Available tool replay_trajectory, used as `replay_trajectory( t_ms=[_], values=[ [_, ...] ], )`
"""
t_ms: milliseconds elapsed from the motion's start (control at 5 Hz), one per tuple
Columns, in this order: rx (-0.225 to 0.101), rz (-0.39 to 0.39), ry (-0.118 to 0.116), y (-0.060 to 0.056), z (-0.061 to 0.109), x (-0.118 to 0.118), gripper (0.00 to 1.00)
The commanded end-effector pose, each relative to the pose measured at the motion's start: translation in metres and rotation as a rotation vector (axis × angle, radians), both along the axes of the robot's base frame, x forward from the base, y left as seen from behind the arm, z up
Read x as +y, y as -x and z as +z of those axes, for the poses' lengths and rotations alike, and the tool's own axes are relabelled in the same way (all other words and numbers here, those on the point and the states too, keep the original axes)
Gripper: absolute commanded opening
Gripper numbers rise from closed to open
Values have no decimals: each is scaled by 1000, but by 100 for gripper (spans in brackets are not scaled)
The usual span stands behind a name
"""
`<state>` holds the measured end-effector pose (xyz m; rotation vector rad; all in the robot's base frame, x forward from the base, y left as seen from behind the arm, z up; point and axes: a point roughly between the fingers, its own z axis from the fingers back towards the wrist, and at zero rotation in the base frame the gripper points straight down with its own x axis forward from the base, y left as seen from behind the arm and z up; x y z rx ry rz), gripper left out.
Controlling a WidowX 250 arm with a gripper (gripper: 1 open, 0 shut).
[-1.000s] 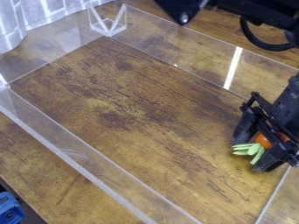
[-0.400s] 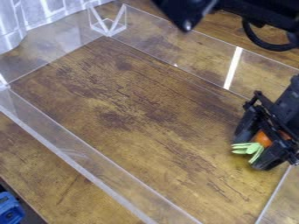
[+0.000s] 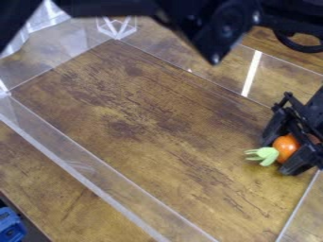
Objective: Put the lemon on the blue tray
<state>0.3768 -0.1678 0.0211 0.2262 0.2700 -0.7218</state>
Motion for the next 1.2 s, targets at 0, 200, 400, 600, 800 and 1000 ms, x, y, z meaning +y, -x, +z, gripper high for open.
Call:
replay_trajectory(
  t_ms=[0,200,400,600,800,1000],
  values=[
    [-19,-16,14,1,21,10,0],
    [-9,15,15,-4,23,13,0],
    [-3,57,16,-7,18,15,0],
    [1,121,18,-12,14,14,0],
    [11,194,20,-16,10,13,0],
    [21,137,21,-16,8,10,0]
  ],
)
